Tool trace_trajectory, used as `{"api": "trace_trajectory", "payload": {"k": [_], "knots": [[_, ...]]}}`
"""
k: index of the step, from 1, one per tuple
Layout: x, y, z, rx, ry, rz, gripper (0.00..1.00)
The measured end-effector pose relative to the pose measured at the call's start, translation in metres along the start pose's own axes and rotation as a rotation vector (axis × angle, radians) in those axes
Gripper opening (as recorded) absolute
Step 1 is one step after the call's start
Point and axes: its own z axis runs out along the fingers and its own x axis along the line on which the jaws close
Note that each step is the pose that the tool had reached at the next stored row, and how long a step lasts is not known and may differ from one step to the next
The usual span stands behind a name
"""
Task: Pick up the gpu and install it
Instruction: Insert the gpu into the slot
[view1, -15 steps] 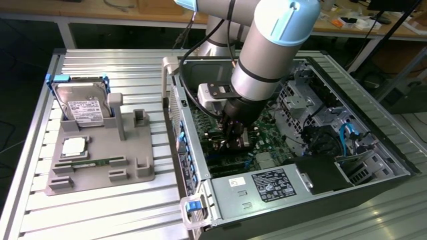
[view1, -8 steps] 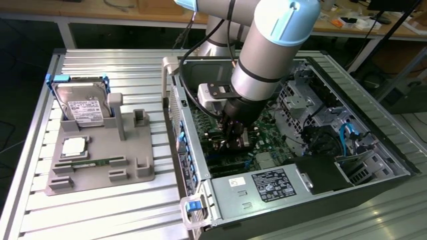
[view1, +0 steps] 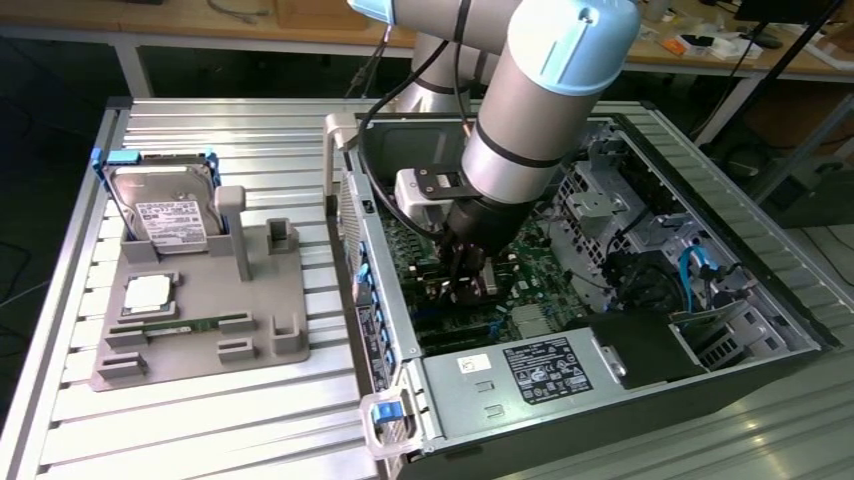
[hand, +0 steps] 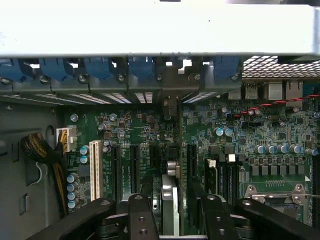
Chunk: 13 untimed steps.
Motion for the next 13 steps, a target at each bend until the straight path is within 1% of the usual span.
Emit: {"api": "trace_trajectory", "payload": {"k": [3, 4, 10, 13], "knots": [[0.0, 0.0, 0.0, 0.0, 0.0, 0.0, 0.42], [0.0, 0.0, 0.0, 0.0, 0.0, 0.0, 0.49], [0.0, 0.0002, -0.0003, 0.0007, -0.0006, 0.0, 0.49], [-0.0016, 0.0008, -0.0044, 0.001, 0.0007, 0.0, 0.49]]}}
